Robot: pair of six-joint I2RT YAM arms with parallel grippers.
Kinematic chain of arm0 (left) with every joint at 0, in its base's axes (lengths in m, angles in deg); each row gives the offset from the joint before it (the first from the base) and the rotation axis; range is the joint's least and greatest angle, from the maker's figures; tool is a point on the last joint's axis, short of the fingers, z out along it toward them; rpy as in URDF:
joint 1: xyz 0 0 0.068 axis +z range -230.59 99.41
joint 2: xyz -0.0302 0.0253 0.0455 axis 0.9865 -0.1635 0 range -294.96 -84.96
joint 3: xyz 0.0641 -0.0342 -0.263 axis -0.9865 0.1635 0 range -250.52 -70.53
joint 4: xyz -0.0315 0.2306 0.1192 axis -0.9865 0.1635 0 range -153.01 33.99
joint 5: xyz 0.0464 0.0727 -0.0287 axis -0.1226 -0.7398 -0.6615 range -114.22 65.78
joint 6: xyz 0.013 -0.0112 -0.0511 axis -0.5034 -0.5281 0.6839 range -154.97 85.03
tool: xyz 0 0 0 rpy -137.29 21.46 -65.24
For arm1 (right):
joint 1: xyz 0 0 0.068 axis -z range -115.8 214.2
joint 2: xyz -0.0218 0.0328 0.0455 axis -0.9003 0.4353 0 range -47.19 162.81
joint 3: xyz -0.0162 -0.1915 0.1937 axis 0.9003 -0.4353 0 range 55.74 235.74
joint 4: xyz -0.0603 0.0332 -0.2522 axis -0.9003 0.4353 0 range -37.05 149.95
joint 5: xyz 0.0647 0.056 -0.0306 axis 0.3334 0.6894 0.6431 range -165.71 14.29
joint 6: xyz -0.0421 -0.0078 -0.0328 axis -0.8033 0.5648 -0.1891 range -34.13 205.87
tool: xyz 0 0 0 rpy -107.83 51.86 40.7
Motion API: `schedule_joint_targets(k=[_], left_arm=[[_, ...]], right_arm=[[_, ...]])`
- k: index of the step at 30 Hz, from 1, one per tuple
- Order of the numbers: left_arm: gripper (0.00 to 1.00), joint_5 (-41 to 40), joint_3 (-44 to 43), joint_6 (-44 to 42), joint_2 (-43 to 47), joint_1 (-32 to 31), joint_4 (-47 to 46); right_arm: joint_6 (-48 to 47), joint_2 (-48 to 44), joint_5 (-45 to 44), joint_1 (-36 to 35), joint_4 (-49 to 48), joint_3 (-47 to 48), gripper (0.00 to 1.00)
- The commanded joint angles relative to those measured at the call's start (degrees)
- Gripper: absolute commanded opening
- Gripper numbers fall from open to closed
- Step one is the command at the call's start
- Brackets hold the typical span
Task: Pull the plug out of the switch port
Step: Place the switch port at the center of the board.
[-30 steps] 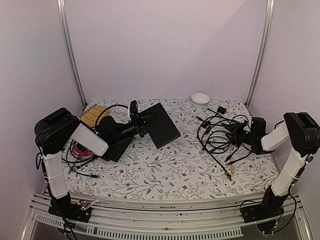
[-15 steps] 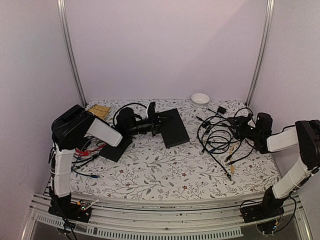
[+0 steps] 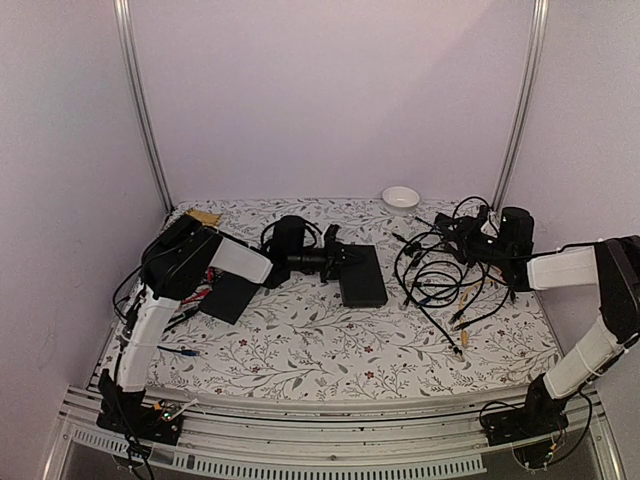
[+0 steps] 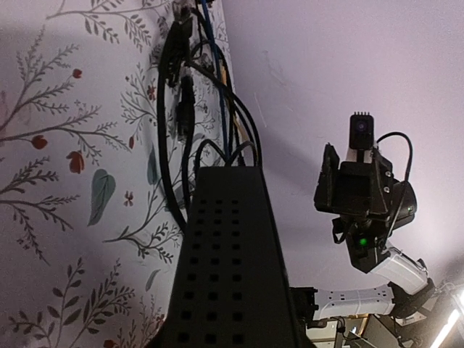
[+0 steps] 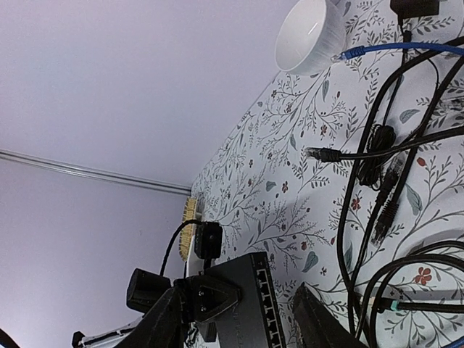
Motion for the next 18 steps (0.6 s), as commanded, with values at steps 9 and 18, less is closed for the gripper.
schedule_joint_targets(k=[9,18], left_arm=[[0.0,1.62,-16.39,-4.62,-9.79,-2.0,12.96],[0.11,0.33,-24.71,-7.39,-14.67,-3.14,23.61]], right_arm=[[-3.9,1.86,0.82,-2.23,1.11,2.69,0.5],[-4.02,2.59,1.79,-2.65,-0.63,2.22,0.5]])
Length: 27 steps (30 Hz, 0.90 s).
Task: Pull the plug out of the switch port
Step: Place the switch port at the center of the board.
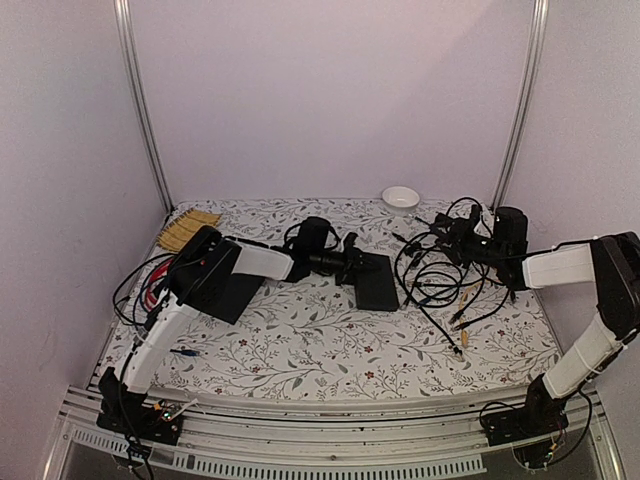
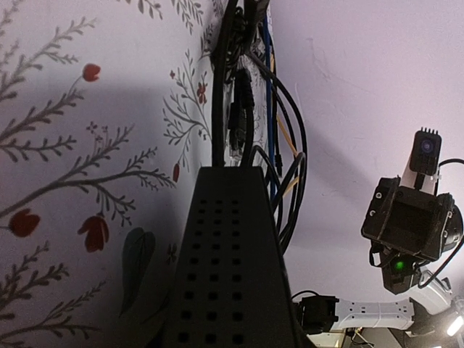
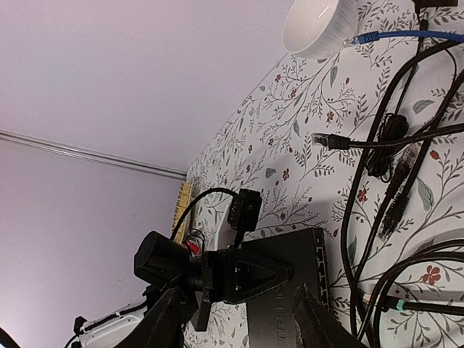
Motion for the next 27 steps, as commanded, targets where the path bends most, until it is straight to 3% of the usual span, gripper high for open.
schedule_joint_targets(k=[1,11,15,23,27], left_arm=[[0.15,-0.7,-3.96,-3.05,-2.23,-1.26,6.24],[0.45,-2.45,-3.99,-4.43,-2.1,-1.75,15.16],[0.5,-3.96,-6.06,-6.31,-2.09,-1.72,21.79],[0.57,-9.53,-14.46,-17.0,-1.5,-1.78,44.46],[0.58,-11.54,-12.41,-20.32,0.88,-1.76,50.2]], right_arm=[[-0.63,1.18,1.32,-0.37,-2.17,0.9,0.5],[0.35,2.14,2.75,-0.4,-5.38,-0.15,0.5],[0.45,2.08,2.97,-0.39,-5.97,-0.32,0.5],[0.14,1.76,3.69,-0.46,-6.36,-0.82,0.5],[0.38,1.13,4.07,-0.65,-6.81,-1.21,0.5]])
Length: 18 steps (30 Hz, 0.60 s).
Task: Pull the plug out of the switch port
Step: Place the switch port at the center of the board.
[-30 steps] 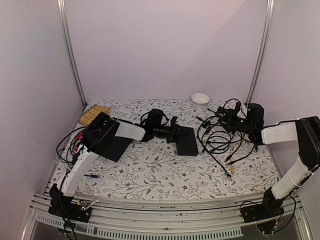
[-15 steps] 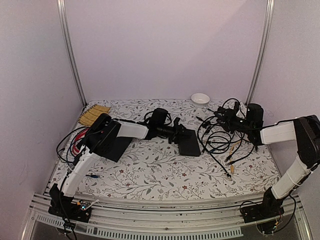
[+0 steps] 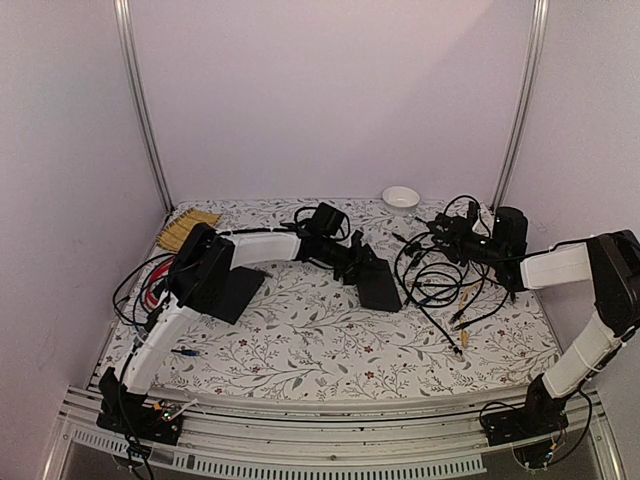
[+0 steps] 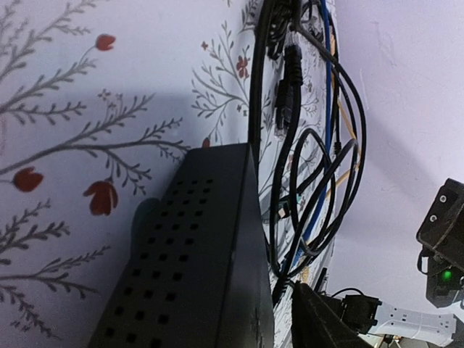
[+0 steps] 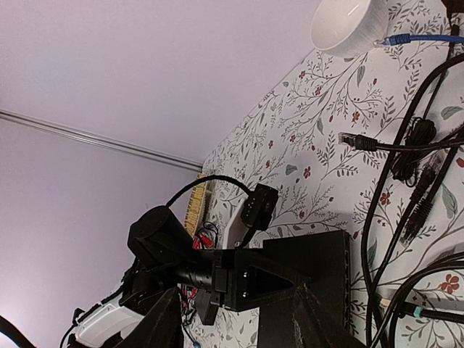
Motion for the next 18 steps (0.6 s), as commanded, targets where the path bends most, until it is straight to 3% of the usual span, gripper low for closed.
schedule_joint_targets(k=[1,18], left_arm=[[0.58,-5.64,4.06,-6.42,2.19,-0.25,16.07],[0.59,-9.68,16.97,-9.38,11.82,-1.02,18.53]], right_arm=[[0.23,-0.37,1.03,-0.46,-1.84,-1.09,0.5],[0.25,-4.78,1.33,-0.91,-1.79,-4.22,0.5]])
